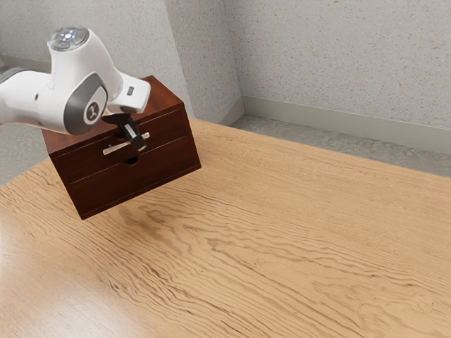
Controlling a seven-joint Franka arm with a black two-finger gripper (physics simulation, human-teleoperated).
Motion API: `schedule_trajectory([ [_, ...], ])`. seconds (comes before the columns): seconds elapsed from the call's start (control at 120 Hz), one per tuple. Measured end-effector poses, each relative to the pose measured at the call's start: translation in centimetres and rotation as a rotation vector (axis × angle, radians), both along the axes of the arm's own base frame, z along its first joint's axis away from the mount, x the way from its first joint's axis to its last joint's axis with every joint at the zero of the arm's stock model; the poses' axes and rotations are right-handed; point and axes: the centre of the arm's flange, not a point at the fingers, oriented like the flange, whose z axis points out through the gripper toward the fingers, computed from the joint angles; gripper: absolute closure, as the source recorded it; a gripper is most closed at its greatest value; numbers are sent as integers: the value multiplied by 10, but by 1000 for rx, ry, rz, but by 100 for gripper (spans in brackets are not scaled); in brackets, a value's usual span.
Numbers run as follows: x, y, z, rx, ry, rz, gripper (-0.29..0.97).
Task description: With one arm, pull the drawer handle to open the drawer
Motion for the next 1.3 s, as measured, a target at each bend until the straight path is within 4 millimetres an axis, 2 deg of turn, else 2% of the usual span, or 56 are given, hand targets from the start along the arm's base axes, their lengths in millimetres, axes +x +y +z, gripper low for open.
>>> schedule_trajectory([
  [0.4,3,9,-14,2,14,1,31],
  [0.567,1,20,-20,1,21,15,32],
  [0.717,5,21,-32,-5,35,15,32],
  [0.808,7,22,-38,-9,42,17,27],
  [0.892,7,26,-41,-12,44,23,30],
  [1.15,7,24,-44,-17,50,23,30],
  [1.3,10,11,-42,-25,49,11,32],
])
